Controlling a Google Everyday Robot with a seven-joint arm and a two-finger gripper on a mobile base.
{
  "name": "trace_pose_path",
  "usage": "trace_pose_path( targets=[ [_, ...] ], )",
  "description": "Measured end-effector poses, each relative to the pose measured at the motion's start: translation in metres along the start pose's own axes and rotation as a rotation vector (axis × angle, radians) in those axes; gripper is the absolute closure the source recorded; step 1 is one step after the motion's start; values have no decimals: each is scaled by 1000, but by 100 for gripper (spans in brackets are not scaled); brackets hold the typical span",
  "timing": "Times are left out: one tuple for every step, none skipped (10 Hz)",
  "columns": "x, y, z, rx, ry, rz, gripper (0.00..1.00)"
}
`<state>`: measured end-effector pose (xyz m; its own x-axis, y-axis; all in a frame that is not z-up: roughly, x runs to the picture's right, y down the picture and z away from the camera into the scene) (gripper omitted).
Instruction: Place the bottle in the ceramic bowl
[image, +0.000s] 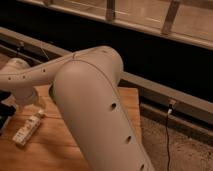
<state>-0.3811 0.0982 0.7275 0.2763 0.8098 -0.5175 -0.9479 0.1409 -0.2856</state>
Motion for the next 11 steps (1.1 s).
trace_pose_path(
  targets=[
    [-7,18,9,-6,11,-18,35],
    [-13,29,16,-8,19,-24,35],
    [-17,35,25,-6,30,-26,35],
    [-18,37,38,-2,47,-26,35],
    [-15,35,52,6,70,-24,35],
    [-12,32,60,12,83,-20,35],
    [-10,27,65,17,95,-10,35],
    [-9,20,69,24,109,2,35],
    [-7,15,76,32,127,14,35],
    [-5,14,82,35,142,17,35],
    [-2,14,90,44,163,11,35]
  ],
)
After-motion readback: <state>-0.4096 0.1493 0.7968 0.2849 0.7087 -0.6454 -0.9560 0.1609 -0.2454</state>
